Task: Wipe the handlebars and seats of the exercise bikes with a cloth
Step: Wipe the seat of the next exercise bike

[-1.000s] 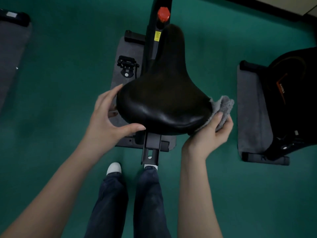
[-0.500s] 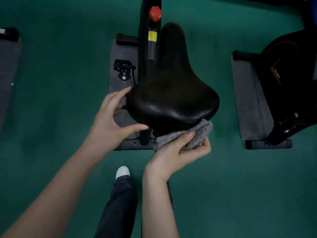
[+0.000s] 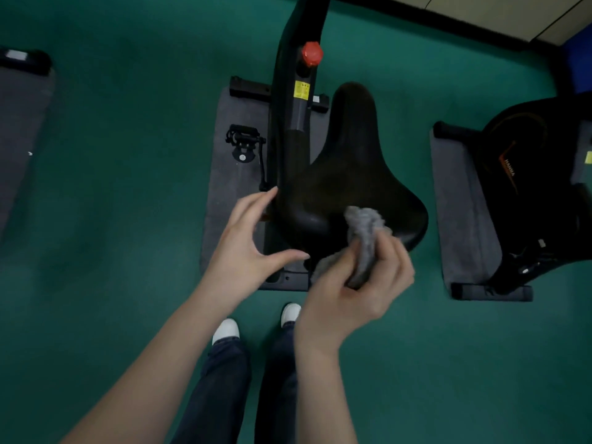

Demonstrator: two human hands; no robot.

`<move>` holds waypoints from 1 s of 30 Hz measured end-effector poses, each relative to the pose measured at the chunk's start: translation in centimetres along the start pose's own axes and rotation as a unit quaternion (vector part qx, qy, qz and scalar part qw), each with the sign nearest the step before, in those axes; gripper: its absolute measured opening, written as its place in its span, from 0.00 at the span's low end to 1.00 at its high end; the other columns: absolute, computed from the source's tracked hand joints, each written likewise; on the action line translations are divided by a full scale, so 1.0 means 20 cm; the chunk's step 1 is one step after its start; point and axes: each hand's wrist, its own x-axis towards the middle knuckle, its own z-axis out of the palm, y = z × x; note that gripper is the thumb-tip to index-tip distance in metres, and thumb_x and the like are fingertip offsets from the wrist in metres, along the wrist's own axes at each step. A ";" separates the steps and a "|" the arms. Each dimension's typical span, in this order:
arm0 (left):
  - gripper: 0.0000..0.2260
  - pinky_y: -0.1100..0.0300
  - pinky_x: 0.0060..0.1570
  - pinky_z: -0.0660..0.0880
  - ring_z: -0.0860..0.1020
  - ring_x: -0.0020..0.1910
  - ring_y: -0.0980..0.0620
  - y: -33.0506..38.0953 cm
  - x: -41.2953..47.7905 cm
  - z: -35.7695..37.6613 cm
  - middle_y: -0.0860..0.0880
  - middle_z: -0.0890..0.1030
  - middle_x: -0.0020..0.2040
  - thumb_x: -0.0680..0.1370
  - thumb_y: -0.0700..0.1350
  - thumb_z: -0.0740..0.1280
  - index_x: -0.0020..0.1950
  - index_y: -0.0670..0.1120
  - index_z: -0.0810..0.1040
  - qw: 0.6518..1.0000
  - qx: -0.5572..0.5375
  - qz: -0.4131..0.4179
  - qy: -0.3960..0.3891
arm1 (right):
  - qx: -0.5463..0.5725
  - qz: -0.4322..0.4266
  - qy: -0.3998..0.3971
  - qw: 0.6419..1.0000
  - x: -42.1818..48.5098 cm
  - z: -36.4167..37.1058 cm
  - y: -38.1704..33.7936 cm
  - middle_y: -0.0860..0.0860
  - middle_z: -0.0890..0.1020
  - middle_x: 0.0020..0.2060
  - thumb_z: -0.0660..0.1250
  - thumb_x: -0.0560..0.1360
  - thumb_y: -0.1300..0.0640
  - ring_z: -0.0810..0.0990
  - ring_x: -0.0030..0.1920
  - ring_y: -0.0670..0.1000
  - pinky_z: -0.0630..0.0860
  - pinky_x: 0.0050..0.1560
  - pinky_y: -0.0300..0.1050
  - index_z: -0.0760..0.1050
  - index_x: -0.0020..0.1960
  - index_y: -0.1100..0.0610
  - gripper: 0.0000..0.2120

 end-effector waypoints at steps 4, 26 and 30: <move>0.37 0.62 0.65 0.68 0.70 0.61 0.64 -0.01 0.00 0.00 0.66 0.67 0.61 0.63 0.50 0.75 0.71 0.49 0.68 0.999 -0.033 -0.015 0.006 | -0.004 -0.124 -0.144 0.982 -0.07 0.04 -0.07 0.58 0.78 0.50 0.65 0.70 0.75 0.74 0.52 0.57 0.73 0.56 0.52 0.80 0.52 0.65 0.14; 0.43 0.77 0.55 0.66 0.71 0.59 0.68 0.06 -0.16 0.20 0.64 0.70 0.61 0.57 0.63 0.73 0.71 0.57 0.66 0.956 -0.222 -0.160 0.109 | -0.153 -0.327 -0.670 0.649 0.63 0.56 -0.21 0.56 0.80 0.49 0.66 0.76 0.61 0.76 0.53 0.56 0.64 0.49 0.37 0.80 0.52 0.60 0.07; 0.45 0.71 0.60 0.68 0.72 0.61 0.64 0.12 -0.18 0.33 0.58 0.72 0.63 0.58 0.63 0.73 0.72 0.54 0.65 0.933 -0.259 -0.181 0.174 | -0.101 -0.363 -0.770 0.514 0.59 0.61 -0.23 0.51 0.81 0.45 0.65 0.76 0.60 0.78 0.49 0.51 0.70 0.48 0.44 0.79 0.48 0.58 0.05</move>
